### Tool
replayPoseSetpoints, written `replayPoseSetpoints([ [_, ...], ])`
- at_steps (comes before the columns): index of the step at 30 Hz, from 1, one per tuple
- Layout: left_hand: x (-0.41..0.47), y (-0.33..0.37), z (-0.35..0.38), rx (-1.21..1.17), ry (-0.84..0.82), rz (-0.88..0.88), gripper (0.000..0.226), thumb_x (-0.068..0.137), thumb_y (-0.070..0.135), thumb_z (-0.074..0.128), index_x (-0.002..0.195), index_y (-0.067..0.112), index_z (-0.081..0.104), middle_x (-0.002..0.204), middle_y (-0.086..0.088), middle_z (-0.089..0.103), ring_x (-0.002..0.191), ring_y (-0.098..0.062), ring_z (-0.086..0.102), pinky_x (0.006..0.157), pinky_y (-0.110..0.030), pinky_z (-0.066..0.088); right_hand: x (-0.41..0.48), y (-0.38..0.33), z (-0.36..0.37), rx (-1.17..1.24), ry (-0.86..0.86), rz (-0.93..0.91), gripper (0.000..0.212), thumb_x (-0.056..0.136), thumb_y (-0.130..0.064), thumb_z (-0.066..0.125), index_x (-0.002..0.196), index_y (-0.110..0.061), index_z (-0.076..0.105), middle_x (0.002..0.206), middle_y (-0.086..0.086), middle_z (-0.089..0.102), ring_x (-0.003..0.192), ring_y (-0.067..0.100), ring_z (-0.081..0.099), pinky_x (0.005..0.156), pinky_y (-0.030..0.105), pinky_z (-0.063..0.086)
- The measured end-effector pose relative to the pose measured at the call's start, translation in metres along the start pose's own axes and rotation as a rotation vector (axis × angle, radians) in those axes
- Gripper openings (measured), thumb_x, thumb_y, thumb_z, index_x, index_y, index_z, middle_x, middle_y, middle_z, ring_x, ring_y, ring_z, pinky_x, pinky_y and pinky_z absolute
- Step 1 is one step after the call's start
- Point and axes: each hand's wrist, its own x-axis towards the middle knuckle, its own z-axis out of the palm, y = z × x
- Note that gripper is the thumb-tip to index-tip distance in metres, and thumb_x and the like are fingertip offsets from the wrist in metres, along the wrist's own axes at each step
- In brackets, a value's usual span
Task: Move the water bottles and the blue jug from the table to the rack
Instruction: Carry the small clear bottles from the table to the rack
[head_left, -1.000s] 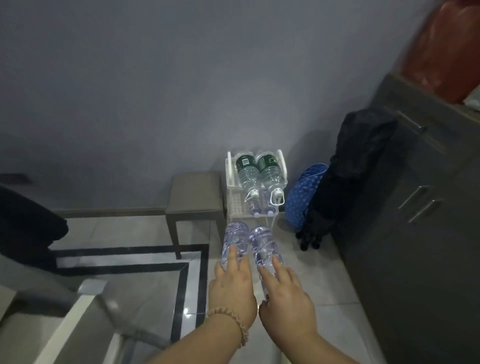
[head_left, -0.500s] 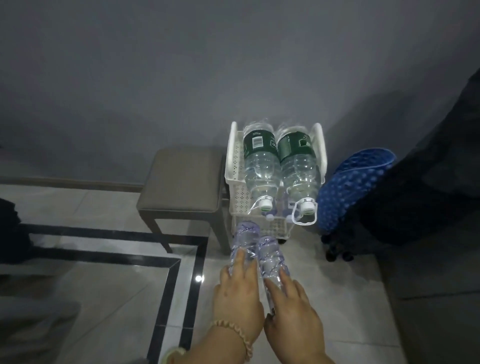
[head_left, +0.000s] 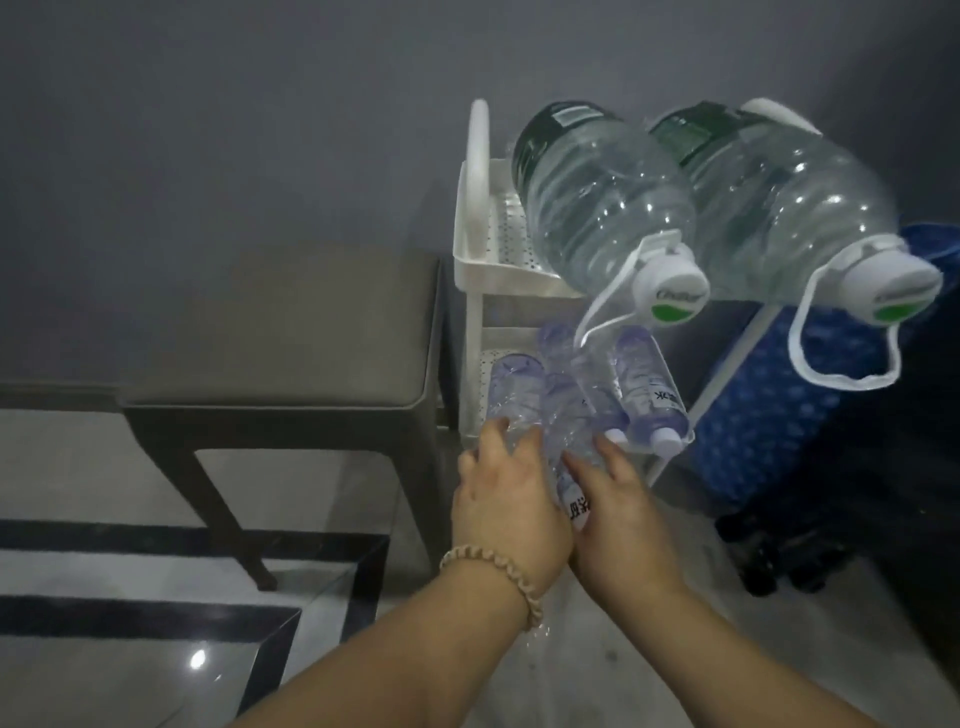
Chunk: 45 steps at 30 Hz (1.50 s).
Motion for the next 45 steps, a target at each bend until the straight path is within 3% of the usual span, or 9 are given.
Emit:
replayPoseSetpoints([
  [9, 0.051, -0.015, 0.035, -0.078, 0.036, -0.079, 0.045, 0.077, 0.025, 0.064, 0.120, 0.024, 0.051, 0.139, -0.005, 0.031, 0.117, -0.031, 0.045, 0.094, -0.036, 0.041, 0.035, 0.009, 0.028, -0.034, 0.127, 0.018, 0.047, 0.083, -0.023, 0.061, 0.128, -0.034, 0.051, 0.154, -0.001, 0.024, 0.129, 0.023, 0.040, 0.087, 0.037, 0.045],
  [14, 0.067, -0.032, 0.031, -0.225, -0.050, -0.077, 0.053, 0.076, 0.031, 0.066, 0.127, 0.021, 0.052, 0.140, 0.003, 0.036, 0.121, -0.018, 0.045, 0.087, -0.014, 0.026, 0.045, 0.010, 0.039, 0.067, 0.196, 0.007, 0.055, 0.077, -0.019, 0.073, 0.128, -0.023, 0.055, 0.150, 0.005, 0.035, 0.131, 0.024, 0.039, 0.097, 0.036, 0.040],
  [21, 0.046, -0.054, 0.032, -0.465, -0.094, 0.108, 0.073, 0.072, 0.022, 0.070, 0.135, 0.036, 0.037, 0.151, 0.010, 0.015, 0.123, 0.012, 0.016, 0.084, 0.009, 0.015, 0.066, 0.023, 0.031, 0.115, 0.090, -0.007, 0.066, 0.072, -0.025, 0.075, 0.133, -0.026, 0.051, 0.154, -0.001, 0.025, 0.135, 0.014, 0.030, 0.093, 0.010, 0.017],
  [25, 0.045, -0.047, 0.045, -0.336, 0.067, 0.151, 0.061, 0.081, 0.019, 0.067, 0.137, 0.023, 0.043, 0.153, 0.006, 0.017, 0.131, 0.003, 0.020, 0.092, 0.005, 0.014, 0.061, 0.028, 0.026, 0.229, -0.007, -0.196, 0.074, 0.061, -0.019, 0.079, 0.130, -0.027, 0.054, 0.148, -0.010, 0.020, 0.127, -0.009, 0.018, 0.088, -0.008, 0.006],
  [28, 0.053, -0.044, 0.044, -0.254, 0.143, 0.252, 0.046, 0.087, 0.007, 0.061, 0.131, 0.013, 0.050, 0.151, -0.005, 0.027, 0.134, -0.011, 0.028, 0.099, -0.001, 0.017, 0.057, 0.034, 0.034, 0.182, 0.021, -0.262, 0.074, 0.065, -0.007, 0.076, 0.132, -0.027, 0.051, 0.156, -0.003, 0.014, 0.140, 0.009, 0.016, 0.094, -0.001, 0.008],
  [33, 0.054, -0.051, 0.050, -0.083, 0.112, 0.427, 0.041, 0.085, 0.001, 0.061, 0.125, -0.002, 0.053, 0.137, -0.026, 0.043, 0.132, -0.040, 0.034, 0.106, -0.055, 0.032, 0.045, 0.040, 0.045, 0.210, 0.257, -0.404, 0.063, 0.074, 0.000, 0.074, 0.131, -0.017, 0.053, 0.151, 0.009, 0.029, 0.139, 0.023, 0.029, 0.111, 0.023, 0.027],
  [38, 0.046, -0.073, 0.053, 0.239, 0.010, 0.564, 0.065, 0.069, 0.010, 0.067, 0.131, 0.005, 0.047, 0.142, -0.020, 0.040, 0.137, -0.037, 0.027, 0.106, -0.054, 0.032, 0.031, 0.047, 0.059, 0.006, 0.381, -0.524, 0.054, 0.084, -0.008, 0.060, 0.136, -0.015, 0.046, 0.144, 0.019, 0.040, 0.137, 0.038, 0.030, 0.101, 0.058, 0.038],
  [42, 0.051, -0.065, 0.051, 0.532, 0.160, 0.531, 0.055, 0.077, 0.018, 0.062, 0.129, 0.009, 0.049, 0.131, -0.016, 0.053, 0.124, -0.034, 0.047, 0.100, -0.054, 0.036, 0.031, 0.050, 0.071, -0.192, 0.459, -0.496, 0.069, 0.076, 0.000, 0.071, 0.135, -0.019, 0.042, 0.140, 0.019, 0.045, 0.133, 0.043, 0.032, 0.103, 0.066, 0.028],
  [45, 0.058, -0.065, 0.049, 0.711, 0.170, 0.520, 0.057, 0.084, 0.023, 0.041, 0.138, 0.008, 0.033, 0.139, -0.014, 0.046, 0.130, -0.029, 0.040, 0.107, -0.054, 0.020, 0.044, 0.050, 0.070, -0.302, 0.486, -0.539, 0.048, 0.087, -0.006, 0.045, 0.134, -0.016, 0.047, 0.138, 0.016, 0.048, 0.132, 0.043, 0.034, 0.104, 0.070, 0.016],
])
